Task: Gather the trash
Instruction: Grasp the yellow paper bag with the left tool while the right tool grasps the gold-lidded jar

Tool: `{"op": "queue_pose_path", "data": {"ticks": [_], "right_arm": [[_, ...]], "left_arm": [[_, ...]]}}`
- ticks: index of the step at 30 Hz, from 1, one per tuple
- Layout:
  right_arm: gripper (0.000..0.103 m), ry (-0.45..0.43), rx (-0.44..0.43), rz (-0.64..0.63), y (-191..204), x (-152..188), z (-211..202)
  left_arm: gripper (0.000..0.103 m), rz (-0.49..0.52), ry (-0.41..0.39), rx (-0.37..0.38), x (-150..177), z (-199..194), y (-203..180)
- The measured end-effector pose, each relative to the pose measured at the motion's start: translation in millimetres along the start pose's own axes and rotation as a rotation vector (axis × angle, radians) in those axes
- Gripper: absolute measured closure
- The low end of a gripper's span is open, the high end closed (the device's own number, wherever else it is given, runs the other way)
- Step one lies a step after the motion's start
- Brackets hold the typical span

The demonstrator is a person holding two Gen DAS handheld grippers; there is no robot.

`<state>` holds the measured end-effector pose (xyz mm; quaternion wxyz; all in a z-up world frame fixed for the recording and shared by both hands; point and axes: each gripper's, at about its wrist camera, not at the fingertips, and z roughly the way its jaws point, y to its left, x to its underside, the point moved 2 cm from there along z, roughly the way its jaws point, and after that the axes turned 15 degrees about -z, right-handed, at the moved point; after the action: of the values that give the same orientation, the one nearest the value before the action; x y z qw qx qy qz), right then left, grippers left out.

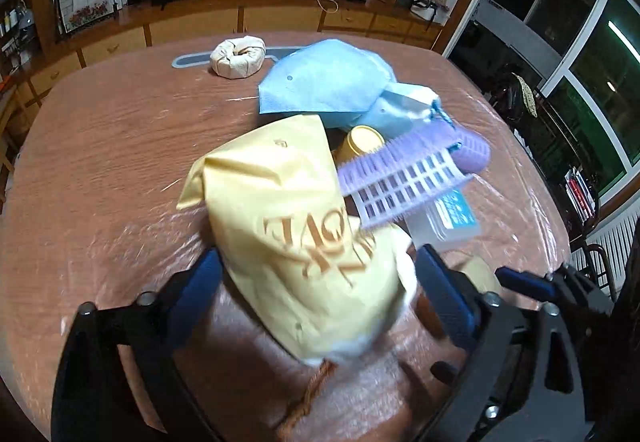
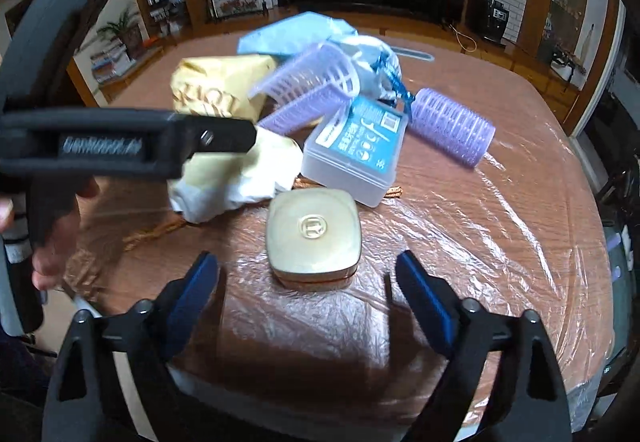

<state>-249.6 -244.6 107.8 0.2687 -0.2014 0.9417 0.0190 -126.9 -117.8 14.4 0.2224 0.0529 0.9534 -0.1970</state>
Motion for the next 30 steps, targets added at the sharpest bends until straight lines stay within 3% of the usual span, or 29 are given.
{"op": "queue_pose_path", "data": {"ticks": [4,9,14,18,21,30], "right_arm": [[0.023,0.015,0.000,0.009,-1.3,-0.4,6.9],[0.040,0.021,0.012,-0.004,-1.6,0.5,9.7],[0.058,0.019,0.018,-0.029,0.2,-2.0,11.1],[0.058,0.002,-0.052,-0.014,-5.2,-0.4,8.3],[0.058,-0.007,-0.104,0.031,-15.4,2.5,5.0],[0.058,0.007,-0.114,0.046,-25.4,12.8,-1.7]], "left_arm": [[0.020,-0.034,0.023,0.030,-3.3,7.9,5.5],[0.031,-0.081,0.062,0.104,-5.1,12.2,10.1],[0.038,-0.106,0.064,0.127,-2.5,11.8,14.4],[0.054,-0.152,0.078,0.180,0.3,9.1,22.8],[0.059,-0.169,0.072,0.185,2.0,5.2,25.6],[0.062,-0.140,-0.001,0.131,19.4,-35.4,32.3]]}}
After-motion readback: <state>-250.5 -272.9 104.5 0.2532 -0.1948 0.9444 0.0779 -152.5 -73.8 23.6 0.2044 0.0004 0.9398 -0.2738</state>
